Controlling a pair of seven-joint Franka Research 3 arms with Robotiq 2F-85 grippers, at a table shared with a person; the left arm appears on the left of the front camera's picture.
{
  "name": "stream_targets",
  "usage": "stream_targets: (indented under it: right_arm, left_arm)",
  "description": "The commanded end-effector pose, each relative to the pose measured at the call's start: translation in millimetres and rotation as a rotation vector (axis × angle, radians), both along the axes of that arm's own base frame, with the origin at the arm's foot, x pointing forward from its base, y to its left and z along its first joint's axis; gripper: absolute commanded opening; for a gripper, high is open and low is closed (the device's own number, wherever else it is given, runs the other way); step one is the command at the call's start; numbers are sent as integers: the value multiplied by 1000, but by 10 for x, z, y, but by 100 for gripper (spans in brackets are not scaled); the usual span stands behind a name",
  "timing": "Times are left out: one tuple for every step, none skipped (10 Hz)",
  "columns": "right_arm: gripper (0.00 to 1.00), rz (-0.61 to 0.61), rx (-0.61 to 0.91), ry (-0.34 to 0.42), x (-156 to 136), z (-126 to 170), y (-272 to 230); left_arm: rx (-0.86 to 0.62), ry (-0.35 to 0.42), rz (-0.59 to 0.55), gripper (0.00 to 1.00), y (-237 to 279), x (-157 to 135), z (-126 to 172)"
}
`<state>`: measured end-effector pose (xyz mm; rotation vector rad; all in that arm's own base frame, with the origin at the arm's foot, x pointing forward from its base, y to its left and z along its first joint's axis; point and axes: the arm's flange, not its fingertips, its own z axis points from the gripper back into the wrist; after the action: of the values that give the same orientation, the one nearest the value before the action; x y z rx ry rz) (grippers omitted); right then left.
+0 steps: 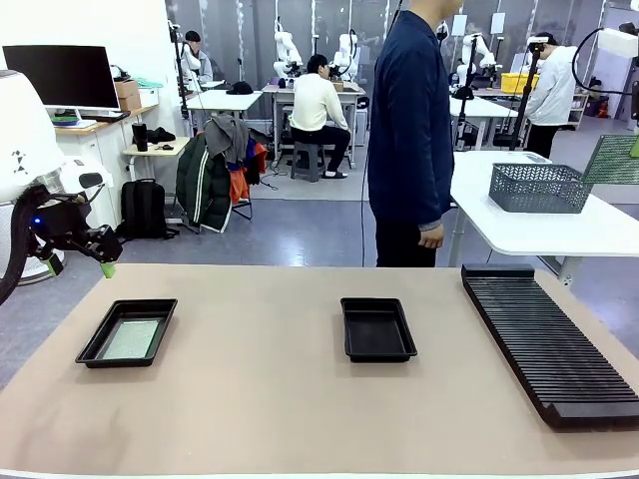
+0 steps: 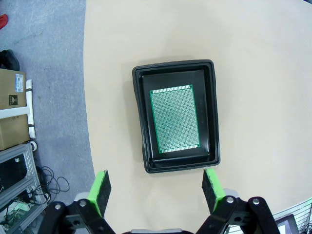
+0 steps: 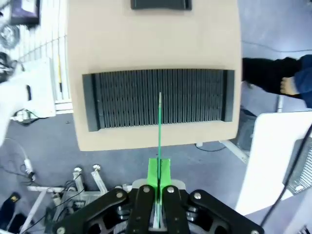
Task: Inspect and transfer BCBs to ESD trays.
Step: Pick up the Blank PCB from the PCB Rack and place it in the right ESD tray.
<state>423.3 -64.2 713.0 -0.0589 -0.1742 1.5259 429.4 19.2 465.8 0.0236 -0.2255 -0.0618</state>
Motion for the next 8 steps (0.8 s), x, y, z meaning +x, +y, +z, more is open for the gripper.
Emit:
stream_targets:
  right_arm:
    - [2,22,-17,-28,-53,-93,10]
    - [2,22,-17,-28,-53,-93,10]
    - [2,22,-17,-28,-53,-93,10]
    - [2,22,-17,-28,-53,-93,10]
    - [2,7,-5,-4,-16,-35,8]
    - [2,-165,115,51,82,-211,159]
    - [2,-313,195,104,148,-440,327]
    - [2,-406,297,161,203,-691,511]
  left_arm:
    - [1,-5,1,100,3,-6,-7]
    - [1,-5,1,100,3,-6,-7]
    - [1,-5,1,100,3,-6,-7]
    - [1,-5,1,100,3,-6,-7]
    - [1,-5,1,100,3,-6,-7]
    - [1,-5,1,100,3,-6,-7]
    - [1,-5,1,100,3,-6,-7]
    - [1,-5,1,100,3,-6,-7]
